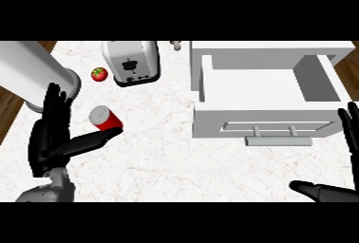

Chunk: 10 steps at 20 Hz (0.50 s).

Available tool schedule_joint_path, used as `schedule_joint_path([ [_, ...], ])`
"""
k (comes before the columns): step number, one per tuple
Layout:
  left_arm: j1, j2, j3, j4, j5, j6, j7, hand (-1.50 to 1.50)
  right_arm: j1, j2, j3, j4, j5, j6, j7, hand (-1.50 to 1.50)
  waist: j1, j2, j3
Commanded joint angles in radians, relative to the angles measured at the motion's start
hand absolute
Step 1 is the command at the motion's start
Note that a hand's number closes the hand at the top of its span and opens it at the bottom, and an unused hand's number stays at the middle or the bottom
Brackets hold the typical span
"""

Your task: Pick up the can, place it into the drawer and close the drawer

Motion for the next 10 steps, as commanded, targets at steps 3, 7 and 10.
schedule_joint_path([
  [3,0.063,-0.018,-0.018,0.195,0.045,0.012,-0.219,-1.5,0.019,-0.004,-0.029,-0.017,-0.01,0.017,-0.014,-1.5,0.002,0.0,0.0],
  [7,-0.009,-0.014,0.032,0.323,0.067,0.022,-0.282,-1.5,0.051,-0.007,-0.054,-0.021,-0.033,0.053,-0.038,-1.5,0.0,0.0,0.0],
  [10,0.052,-0.018,-0.004,0.311,0.078,0.079,-0.314,-1.5,0.026,0.012,-0.026,-0.052,0.008,0.016,0.01,-1.5,0.003,-0.001,0.0],
])
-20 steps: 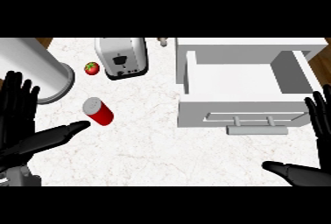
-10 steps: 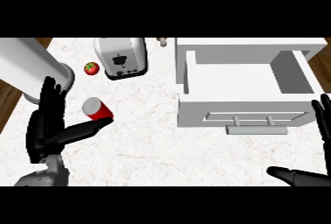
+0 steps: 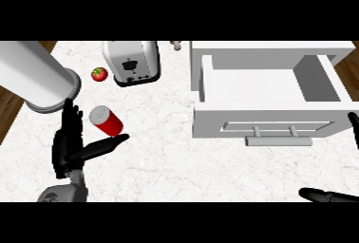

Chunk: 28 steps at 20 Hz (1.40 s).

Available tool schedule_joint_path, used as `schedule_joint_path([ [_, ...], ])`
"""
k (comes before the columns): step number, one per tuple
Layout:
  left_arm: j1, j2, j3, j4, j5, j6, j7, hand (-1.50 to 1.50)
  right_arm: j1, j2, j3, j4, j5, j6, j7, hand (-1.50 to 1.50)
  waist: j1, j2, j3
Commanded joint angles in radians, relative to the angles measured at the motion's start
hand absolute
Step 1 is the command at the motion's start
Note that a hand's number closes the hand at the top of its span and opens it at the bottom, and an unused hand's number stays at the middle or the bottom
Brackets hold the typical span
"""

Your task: Pick up the can, place it into the drawer and close the drawer

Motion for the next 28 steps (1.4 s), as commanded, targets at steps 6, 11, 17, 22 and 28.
schedule_joint_path([
  [6,0.002,0.005,0.063,0.225,0.092,-0.025,-0.214,-1.5,-0.036,-0.037,-0.088,0.008,-0.073,0.035,0.03,-1.5,0.001,0.0,0.0],
  [11,-0.078,0.011,0.078,0.34,0.088,0.019,-0.221,-1.5,-0.027,-0.025,-0.088,-0.045,-0.05,0.024,0.079,-1.5,0.001,0.0,0.0],
  [17,-0.193,0.033,0.155,0.602,0.146,-0.019,-0.374,-1.5,-0.035,-0.049,-0.092,-0.124,-0.068,0.036,0.159,-1.5,-0.003,0.001,0.0],
  [22,-0.144,0.038,0.166,0.656,0.182,-0.056,-0.469,-1.5,-0.021,-0.004,-0.078,-0.041,-0.028,0.05,0.066,-1.5,0.001,0.0,0.0],
  [28,-0.365,0.12,0.226,0.877,0.216,-0.064,-0.468,-1.5,0.019,-0.022,-0.136,-0.092,-0.11,0.087,0.099,-1.5,-0.007,0.001,0.0],
])
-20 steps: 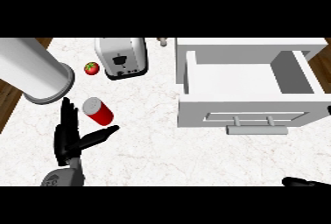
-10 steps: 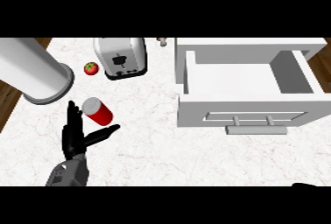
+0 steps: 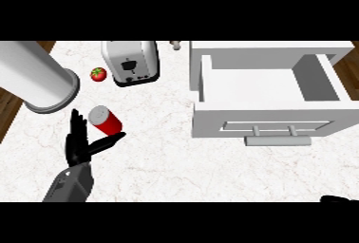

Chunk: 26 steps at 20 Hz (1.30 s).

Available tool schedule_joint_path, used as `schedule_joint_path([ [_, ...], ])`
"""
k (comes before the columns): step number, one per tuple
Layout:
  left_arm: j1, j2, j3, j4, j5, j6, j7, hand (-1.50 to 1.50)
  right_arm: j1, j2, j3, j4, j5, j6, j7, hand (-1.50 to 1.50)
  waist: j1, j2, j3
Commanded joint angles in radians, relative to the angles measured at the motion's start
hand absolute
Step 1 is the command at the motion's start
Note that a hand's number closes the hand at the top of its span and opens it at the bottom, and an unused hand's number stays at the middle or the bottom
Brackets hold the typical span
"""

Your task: Pick up the can, place it into the drawer and close the drawer

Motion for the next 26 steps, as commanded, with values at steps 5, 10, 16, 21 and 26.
schedule_joint_path([
  [5,-0.124,0.051,0.038,0.273,0.023,-0.071,-0.157,-1.5,-0.075,-0.021,-0.013,0.069,0.006,0.006,-0.005,-1.5,-0.002,0.002,0.0],
  [10,-0.17,0.08,0.02,0.348,0.007,-0.17,-0.162,-1.5,0.003,0.009,0.011,-0.063,0.034,0.0,0.038,-1.5,-0.011,0.004,-0.001],
  [16,-0.269,0.134,0.041,0.416,0.018,-0.255,-0.162,1.5,-0.077,0.034,0.033,0.038,0.077,-0.034,-0.022,-1.5,-0.015,0.009,-0.002],
  [21,-0.296,0.06,0.036,0.435,0.019,-0.231,-0.218,1.5,-0.021,0.041,0.042,-0.021,0.093,-0.021,-0.018,-1.5,-0.017,0.007,-0.001],
  [26,-0.314,0.086,0.016,0.411,0.009,-0.286,-0.215,1.5,-0.031,0.013,0.003,-0.003,0.05,0.001,0.003,-1.5,-0.009,0.004,-0.001],
])
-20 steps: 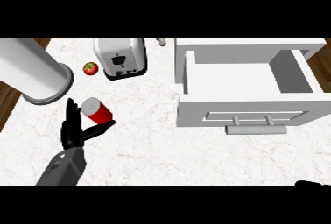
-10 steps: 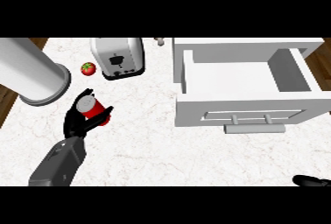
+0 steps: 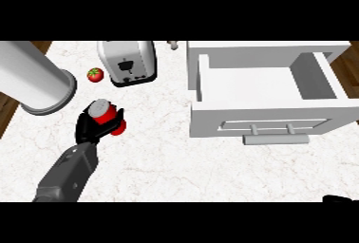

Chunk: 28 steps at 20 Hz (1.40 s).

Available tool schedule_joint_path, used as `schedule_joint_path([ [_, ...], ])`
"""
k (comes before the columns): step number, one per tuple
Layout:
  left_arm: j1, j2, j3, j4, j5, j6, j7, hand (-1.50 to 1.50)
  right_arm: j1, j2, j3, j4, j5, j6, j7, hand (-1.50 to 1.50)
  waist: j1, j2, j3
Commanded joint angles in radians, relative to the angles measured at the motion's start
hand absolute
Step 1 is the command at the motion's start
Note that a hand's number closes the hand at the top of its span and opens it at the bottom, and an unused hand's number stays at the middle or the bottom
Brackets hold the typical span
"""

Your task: Pick up the can, place it into the drawer and close the drawer

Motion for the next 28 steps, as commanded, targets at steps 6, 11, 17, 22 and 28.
schedule_joint_path([
  [6,-0.031,-0.117,-0.076,-0.005,-0.054,-0.039,-0.042,1.5,0.017,0.045,0.062,-0.005,0.083,-0.013,-0.033,-1.5,0.005,-0.002,0.001],
  [11,-0.07,-0.105,-0.09,-0.06,-0.049,-0.062,0.01,1.5,0.048,0.016,-0.003,-0.057,0.019,0.005,-0.001,-1.5,0.005,-0.005,0.001],
  [17,-0.085,-0.124,-0.168,-0.29,-0.064,-0.016,0.226,1.5,-0.035,-0.039,-0.059,0.0,0.007,-0.012,0.028,-1.5,0.035,-0.016,0.003],
  [22,-0.131,-0.167,-0.243,-0.472,-0.066,0.03,0.408,1.5,0.022,-0.008,-0.043,-0.024,0.018,-0.003,0.007,-1.5,0.036,-0.019,0.004],
  [28,-0.207,-0.177,-0.351,-0.63,0.031,0.151,0.604,1.5,-0.01,0.007,-0.007,-0.024,0.043,-0.016,0.013,-1.5,0.019,-0.011,0.002],
])
